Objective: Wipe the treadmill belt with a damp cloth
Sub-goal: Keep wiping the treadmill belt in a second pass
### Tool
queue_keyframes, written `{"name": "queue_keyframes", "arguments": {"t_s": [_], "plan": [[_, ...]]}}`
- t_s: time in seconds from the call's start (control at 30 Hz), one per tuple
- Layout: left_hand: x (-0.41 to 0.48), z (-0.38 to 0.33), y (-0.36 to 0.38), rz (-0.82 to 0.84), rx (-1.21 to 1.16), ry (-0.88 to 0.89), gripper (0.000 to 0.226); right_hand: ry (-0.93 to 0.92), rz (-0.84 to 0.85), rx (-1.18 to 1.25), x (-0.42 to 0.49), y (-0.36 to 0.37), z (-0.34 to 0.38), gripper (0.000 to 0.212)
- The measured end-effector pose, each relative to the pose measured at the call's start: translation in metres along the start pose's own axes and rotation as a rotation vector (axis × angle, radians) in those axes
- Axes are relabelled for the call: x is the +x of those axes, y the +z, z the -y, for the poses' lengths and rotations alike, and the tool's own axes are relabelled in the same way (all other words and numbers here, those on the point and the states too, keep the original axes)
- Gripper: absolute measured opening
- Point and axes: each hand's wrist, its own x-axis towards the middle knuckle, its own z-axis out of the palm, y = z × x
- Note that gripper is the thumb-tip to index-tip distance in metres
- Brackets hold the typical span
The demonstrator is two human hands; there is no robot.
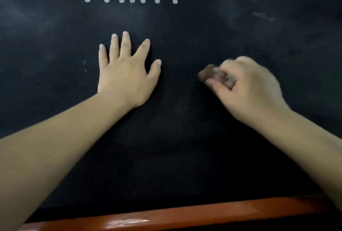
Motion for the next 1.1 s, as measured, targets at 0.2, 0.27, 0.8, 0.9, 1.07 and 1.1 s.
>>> {"name": "queue_keyframes", "arguments": {"t_s": [0.2,0.27,0.8,0.9,1.07,1.1], "plan": [[0.006,-0.008,-0.009,-0.031,-0.170,-0.016,0.052,-0.339,0.074,0.065,-0.037,0.004,0.011,0.036],[0.011,-0.023,-0.009,-0.024,-0.255,0.009,0.047,-0.100,0.013,-0.012,-0.007,-0.003,-0.013,0.036],[0.007,-0.045,0.013,-0.052,-0.072,0.042,0.047,-0.201,0.031,0.115,0.022,0.010,-0.046,0.031],[0.008,-0.046,0.013,-0.042,-0.075,0.040,0.048,0.047,-0.046,0.016,0.074,-0.001,-0.081,0.030],[0.007,-0.047,0.013,-0.041,-0.071,0.035,0.048,-0.076,-0.029,0.030,0.068,0.017,-0.057,0.029],[0.007,-0.047,0.013,-0.042,-0.067,0.033,0.048,-0.129,0.011,0.076,0.065,0.018,-0.058,0.030]]}}
